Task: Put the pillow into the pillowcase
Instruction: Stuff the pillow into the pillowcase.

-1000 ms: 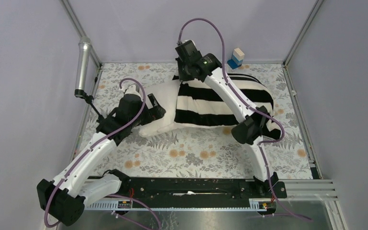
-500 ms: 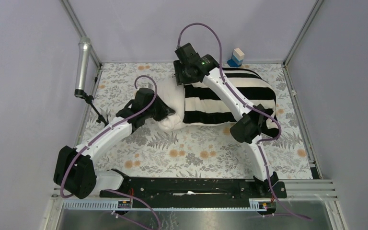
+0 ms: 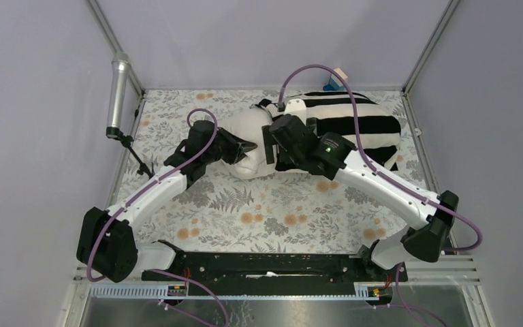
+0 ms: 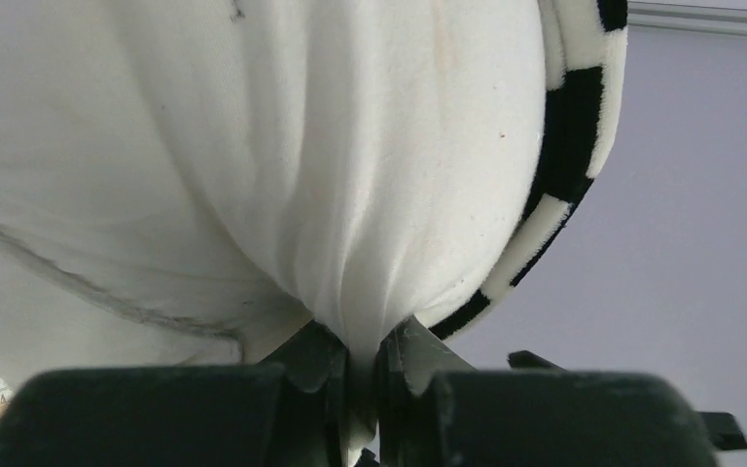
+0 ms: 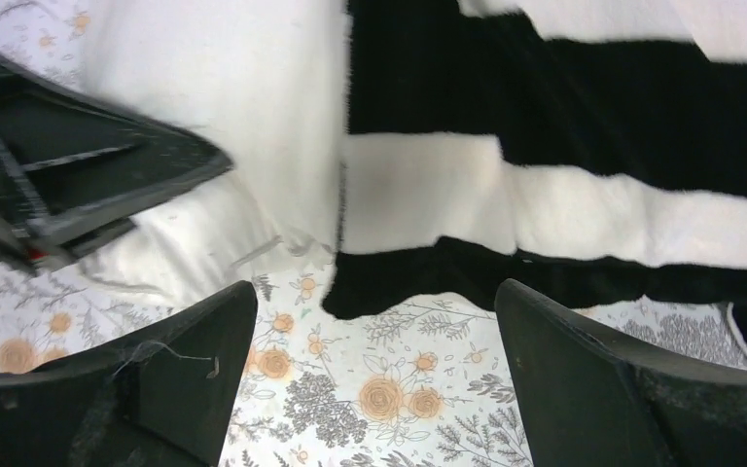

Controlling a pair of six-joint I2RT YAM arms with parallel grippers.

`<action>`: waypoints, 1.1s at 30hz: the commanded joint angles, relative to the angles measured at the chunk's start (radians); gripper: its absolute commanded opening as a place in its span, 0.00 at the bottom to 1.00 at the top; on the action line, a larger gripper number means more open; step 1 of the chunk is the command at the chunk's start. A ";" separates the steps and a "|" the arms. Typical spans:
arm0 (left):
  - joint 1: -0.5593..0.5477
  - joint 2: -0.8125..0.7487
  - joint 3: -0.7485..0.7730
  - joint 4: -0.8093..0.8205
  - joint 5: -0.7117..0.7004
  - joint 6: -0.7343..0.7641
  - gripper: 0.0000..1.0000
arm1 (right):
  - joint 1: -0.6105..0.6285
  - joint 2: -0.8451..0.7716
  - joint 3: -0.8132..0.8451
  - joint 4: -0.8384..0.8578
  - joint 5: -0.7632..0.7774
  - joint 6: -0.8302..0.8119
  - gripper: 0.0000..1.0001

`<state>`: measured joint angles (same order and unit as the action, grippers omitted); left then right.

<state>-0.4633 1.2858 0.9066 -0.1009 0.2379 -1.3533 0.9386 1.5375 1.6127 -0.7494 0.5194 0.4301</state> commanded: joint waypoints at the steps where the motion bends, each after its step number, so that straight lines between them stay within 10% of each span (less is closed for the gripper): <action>1: 0.003 -0.017 0.031 0.180 0.023 -0.081 0.00 | -0.011 -0.003 -0.147 0.132 0.104 0.105 1.00; 7: 0.017 -0.032 0.042 0.148 0.029 -0.049 0.00 | -0.086 0.017 -0.196 0.186 0.092 0.095 0.90; 14: 0.012 -0.038 0.058 0.130 0.020 -0.010 0.00 | 0.002 0.058 0.024 0.115 0.059 0.082 0.01; 19: -0.004 -0.012 0.080 0.117 0.006 0.035 0.00 | 0.279 0.229 0.367 -0.016 0.010 0.080 0.00; 26: -0.016 -0.071 0.054 0.090 0.034 0.154 0.00 | 0.113 0.106 0.369 -0.020 -0.088 0.000 0.00; 33: -0.070 -0.169 0.083 -0.165 -0.078 0.495 0.82 | 0.015 0.249 0.851 -0.239 -0.122 -0.120 0.00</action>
<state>-0.4953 1.1877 0.9257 -0.2062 0.2062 -1.0817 0.9733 1.7630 2.1666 -0.9958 0.4793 0.3798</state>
